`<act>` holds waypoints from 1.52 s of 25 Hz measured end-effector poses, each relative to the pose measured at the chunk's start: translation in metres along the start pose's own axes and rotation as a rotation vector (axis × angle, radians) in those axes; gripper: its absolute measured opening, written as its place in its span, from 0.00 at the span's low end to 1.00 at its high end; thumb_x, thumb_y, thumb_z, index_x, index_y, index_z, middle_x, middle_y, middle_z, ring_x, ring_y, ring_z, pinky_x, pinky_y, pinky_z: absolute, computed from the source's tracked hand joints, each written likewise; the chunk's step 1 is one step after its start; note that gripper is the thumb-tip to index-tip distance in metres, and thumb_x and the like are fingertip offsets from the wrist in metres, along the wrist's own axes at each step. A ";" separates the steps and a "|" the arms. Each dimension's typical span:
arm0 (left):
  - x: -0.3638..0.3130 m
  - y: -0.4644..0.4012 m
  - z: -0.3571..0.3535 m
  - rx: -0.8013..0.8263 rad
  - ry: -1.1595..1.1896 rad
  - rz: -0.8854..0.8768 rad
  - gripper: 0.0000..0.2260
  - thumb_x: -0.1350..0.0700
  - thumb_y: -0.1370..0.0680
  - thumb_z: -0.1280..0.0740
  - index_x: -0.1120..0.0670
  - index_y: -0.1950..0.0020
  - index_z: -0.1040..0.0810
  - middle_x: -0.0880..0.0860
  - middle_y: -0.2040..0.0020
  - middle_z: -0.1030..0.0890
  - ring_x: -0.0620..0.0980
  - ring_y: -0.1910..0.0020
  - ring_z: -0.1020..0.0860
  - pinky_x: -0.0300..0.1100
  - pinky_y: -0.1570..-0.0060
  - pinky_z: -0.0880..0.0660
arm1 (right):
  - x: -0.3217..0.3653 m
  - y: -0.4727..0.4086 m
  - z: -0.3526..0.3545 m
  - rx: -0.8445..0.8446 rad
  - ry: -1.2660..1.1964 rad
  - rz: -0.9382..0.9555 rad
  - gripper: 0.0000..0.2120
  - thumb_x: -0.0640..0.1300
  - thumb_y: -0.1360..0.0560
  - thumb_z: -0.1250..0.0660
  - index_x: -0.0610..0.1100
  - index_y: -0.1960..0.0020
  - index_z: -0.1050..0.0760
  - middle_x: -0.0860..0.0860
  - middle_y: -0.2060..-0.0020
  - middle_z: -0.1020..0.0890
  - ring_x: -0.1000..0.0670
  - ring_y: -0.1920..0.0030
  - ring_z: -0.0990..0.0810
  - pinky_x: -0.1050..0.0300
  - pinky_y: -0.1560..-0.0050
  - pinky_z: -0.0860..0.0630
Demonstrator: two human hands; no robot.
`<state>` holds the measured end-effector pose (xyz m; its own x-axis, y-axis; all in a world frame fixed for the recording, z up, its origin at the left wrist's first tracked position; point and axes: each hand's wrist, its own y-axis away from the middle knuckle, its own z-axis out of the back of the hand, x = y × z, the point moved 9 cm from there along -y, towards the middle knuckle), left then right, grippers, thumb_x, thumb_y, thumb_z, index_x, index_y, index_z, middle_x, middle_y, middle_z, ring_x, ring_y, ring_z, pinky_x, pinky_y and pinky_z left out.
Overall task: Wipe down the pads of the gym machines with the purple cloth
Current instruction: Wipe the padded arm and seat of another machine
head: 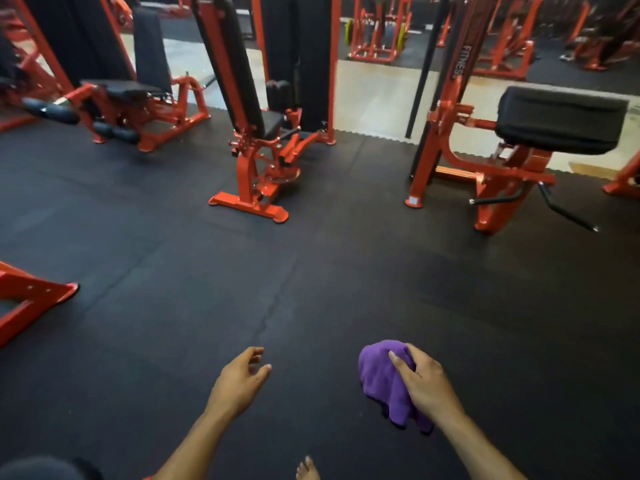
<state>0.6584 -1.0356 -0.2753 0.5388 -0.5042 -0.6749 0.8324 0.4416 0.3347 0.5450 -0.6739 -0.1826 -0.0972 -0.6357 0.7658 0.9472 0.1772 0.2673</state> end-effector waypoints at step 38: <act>-0.305 -0.977 0.205 -0.081 -0.047 0.048 0.24 0.45 0.22 0.29 0.43 0.27 0.27 0.45 0.31 0.22 0.45 0.32 0.23 0.50 0.34 0.25 | 0.353 -1.011 -0.048 0.138 -0.067 0.043 0.03 0.51 0.19 0.34 0.57 0.48 0.21 0.58 0.53 0.16 0.59 0.51 0.18 0.62 0.54 0.25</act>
<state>-0.2931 -1.4654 -0.2616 0.5850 -0.5140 -0.6274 0.7933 0.5236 0.3107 -0.4324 -1.1136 -0.2103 -0.0822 -0.5744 0.8144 0.9003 0.3077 0.3079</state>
